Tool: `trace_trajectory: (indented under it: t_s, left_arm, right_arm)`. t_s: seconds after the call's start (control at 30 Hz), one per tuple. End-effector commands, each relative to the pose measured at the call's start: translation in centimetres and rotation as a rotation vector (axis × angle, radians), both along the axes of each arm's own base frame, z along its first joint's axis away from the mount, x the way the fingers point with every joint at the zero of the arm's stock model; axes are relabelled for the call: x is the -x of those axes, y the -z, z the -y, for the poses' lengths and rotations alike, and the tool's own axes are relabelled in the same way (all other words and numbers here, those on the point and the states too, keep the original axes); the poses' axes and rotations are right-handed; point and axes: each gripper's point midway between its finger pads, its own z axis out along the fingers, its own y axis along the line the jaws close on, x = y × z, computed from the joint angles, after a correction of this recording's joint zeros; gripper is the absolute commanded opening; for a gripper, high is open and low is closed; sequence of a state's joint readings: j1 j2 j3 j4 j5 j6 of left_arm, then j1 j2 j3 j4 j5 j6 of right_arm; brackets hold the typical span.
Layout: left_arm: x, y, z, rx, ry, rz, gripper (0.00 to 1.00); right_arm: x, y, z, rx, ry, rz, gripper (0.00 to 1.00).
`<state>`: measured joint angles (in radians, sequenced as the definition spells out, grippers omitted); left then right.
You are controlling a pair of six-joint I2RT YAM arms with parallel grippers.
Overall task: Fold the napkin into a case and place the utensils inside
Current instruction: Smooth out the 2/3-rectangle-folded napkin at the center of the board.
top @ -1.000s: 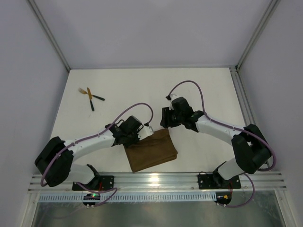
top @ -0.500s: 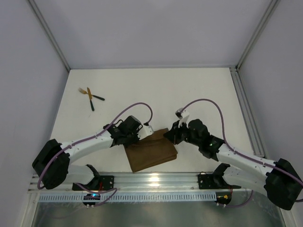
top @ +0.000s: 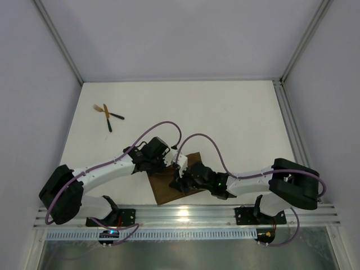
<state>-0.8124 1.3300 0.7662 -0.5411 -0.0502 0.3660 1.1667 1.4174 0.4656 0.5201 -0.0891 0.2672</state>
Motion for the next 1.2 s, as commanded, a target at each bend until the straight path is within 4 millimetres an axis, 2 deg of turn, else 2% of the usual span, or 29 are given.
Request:
trace_trajectory:
  t_s: [0.0,0.17,0.23,0.3,0.33,0.37,0.43,0.5,0.53,0.57,0.7,0.83,0.9,1.0,1.03,1.17]
  left_arm:
    - [0.6,-1.2,0.9,0.063,-0.001,-0.017,0.00]
    - [1.4,-1.3,0.9,0.084,0.021,-0.036,0.00]
    - [1.7,-0.9,0.6,0.071,0.023,-0.052,0.00]
    - [2.0,-0.4,0.5,0.066,0.023,-0.063,0.00]
    - [2.2,0.0,0.2,0.062,0.020,-0.069,0.00]
    - [2.2,-0.1,0.2,0.068,0.017,-0.067,0.00]
    - [2.1,0.0,0.1,0.063,0.008,-0.059,0.00]
    - [1.6,-0.3,0.0,0.066,-0.008,-0.036,0.00]
    - [1.3,-0.5,0.2,0.073,-0.014,-0.021,0.00]
    - [0.5,-0.6,-0.1,0.060,-0.037,0.007,0.00]
    - [-0.2,-0.2,0.2,0.070,-0.057,-0.002,0.00]
    - [0.0,-0.2,0.5,0.079,-0.054,-0.016,0.00]
    - [0.0,-0.6,0.4,0.083,-0.053,-0.013,0.00]
    - [0.5,-1.1,0.9,0.114,-0.027,-0.025,0.00]
    - [0.5,-1.1,0.8,0.112,-0.026,-0.028,0.00]
    - [0.8,-0.9,0.8,0.107,-0.027,-0.043,0.00]
  right_arm:
    - [-1.4,-1.1,-2.4,-0.073,0.051,0.061,0.03]
    - [-2.1,1.5,-3.3,-0.114,0.173,-0.065,0.03]
    - [-2.2,1.8,-3.6,-0.160,0.225,-0.127,0.03]
    - [-2.6,3.6,-2.8,-0.148,0.296,-0.169,0.03]
    - [-2.9,3.3,-2.8,-0.189,0.325,-0.184,0.03]
    - [-3.0,4.6,-1.2,-0.191,0.406,-0.219,0.03]
    - [-3.1,4.1,-0.1,-0.252,0.470,-0.217,0.03]
    - [-2.9,3.1,0.2,-0.298,0.483,-0.196,0.03]
    - [-2.8,3.5,0.3,-0.266,0.483,-0.192,0.03]
    - [-2.7,3.3,-0.1,-0.256,0.472,-0.175,0.03]
    - [-2.6,2.5,-0.2,-0.236,0.467,-0.136,0.03]
    - [-2.4,3.0,0.2,-0.205,0.496,-0.154,0.03]
    - [-2.6,3.1,-0.4,-0.201,0.507,-0.174,0.03]
    - [-2.5,4.8,-0.9,-0.177,0.544,-0.240,0.03]
    - [-2.6,4.6,-1.2,-0.207,0.551,-0.257,0.03]
    - [-3.0,6.4,-0.9,-0.200,0.623,-0.331,0.03]
